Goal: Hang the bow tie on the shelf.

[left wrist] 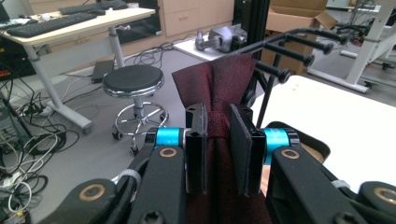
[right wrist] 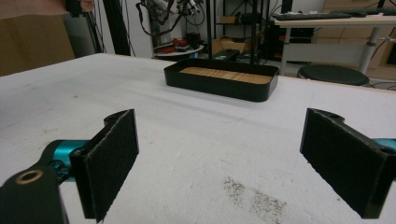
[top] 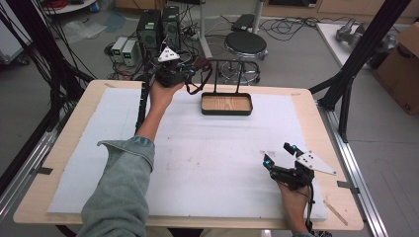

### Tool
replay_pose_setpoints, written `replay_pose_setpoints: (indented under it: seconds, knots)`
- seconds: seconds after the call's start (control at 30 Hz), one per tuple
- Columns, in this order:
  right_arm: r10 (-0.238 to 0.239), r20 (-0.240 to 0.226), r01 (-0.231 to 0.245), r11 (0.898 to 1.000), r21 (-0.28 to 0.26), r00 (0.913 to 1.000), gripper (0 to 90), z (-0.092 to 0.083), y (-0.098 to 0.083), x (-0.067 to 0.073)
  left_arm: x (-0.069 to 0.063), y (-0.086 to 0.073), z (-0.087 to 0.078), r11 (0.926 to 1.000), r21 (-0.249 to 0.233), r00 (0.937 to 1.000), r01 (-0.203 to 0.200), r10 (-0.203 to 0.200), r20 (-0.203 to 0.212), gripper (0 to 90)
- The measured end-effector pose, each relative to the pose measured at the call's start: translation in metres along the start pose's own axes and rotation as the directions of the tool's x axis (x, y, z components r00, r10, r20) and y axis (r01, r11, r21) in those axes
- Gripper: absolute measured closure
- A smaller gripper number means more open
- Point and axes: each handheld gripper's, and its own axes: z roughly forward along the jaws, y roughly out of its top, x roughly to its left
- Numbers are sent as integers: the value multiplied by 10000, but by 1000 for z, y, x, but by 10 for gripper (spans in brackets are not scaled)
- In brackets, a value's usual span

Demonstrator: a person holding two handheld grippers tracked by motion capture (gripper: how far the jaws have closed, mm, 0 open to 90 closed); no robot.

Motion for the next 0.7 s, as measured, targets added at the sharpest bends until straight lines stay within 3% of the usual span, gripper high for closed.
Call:
replay_pose_setpoints:
  seconds: [0.7]
  knots:
    - [-8, 0, 8, 10000, 37, 10000, 105, 1, 0, -1, 8, -19, 5, 9984, 528, 9997, 196, -188, -161, 758]
